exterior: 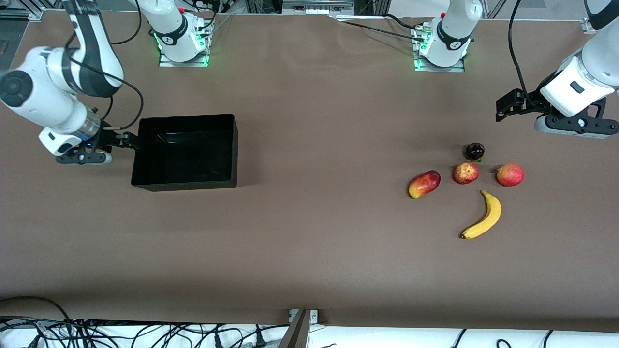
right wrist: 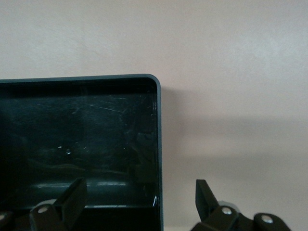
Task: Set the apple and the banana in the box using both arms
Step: 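Lower the right gripper beside the black box's side wall, then push the black box with the right gripper toward the fruit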
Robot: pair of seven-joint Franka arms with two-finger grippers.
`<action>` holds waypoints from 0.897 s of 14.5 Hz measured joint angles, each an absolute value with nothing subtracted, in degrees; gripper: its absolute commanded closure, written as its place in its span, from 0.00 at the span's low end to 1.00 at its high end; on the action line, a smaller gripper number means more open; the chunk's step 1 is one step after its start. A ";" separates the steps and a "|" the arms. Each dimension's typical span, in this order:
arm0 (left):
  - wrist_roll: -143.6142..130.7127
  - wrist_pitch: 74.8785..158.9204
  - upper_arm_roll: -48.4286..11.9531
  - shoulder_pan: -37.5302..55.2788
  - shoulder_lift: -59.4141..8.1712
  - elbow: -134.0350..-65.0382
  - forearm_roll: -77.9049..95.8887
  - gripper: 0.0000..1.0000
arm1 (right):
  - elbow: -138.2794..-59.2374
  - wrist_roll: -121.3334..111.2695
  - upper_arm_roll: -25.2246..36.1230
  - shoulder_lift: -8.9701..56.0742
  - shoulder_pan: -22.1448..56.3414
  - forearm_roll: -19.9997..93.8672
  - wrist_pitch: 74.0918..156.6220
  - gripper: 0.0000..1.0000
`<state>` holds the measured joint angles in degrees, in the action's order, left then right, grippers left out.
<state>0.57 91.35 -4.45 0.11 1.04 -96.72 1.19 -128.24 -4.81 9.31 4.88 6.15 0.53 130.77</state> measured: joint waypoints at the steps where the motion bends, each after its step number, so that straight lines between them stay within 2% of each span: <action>1: 0.57 91.35 -4.45 0.11 1.04 -96.71 1.19 0.00 | -128.30 -4.79 9.35 6.02 6.13 0.56 131.57 0.00; 4: 0.57 91.35 -4.45 0.12 1.04 -96.71 1.19 0.00 | -128.31 -4.77 9.60 9.54 6.08 0.58 133.04 0.03; 9: 0.57 91.35 -4.45 0.11 1.04 -96.71 1.19 0.00 | -128.30 -4.77 10.03 12.66 5.99 0.59 134.69 0.31; 11: 0.57 91.35 -4.45 0.11 1.04 -96.71 1.19 0.00 | -128.42 -4.77 10.04 13.49 5.98 0.60 135.78 0.56; 13: 0.57 91.35 -4.45 0.11 1.04 -96.71 1.19 0.00 | -128.69 -4.77 10.05 14.30 5.93 0.60 136.25 0.94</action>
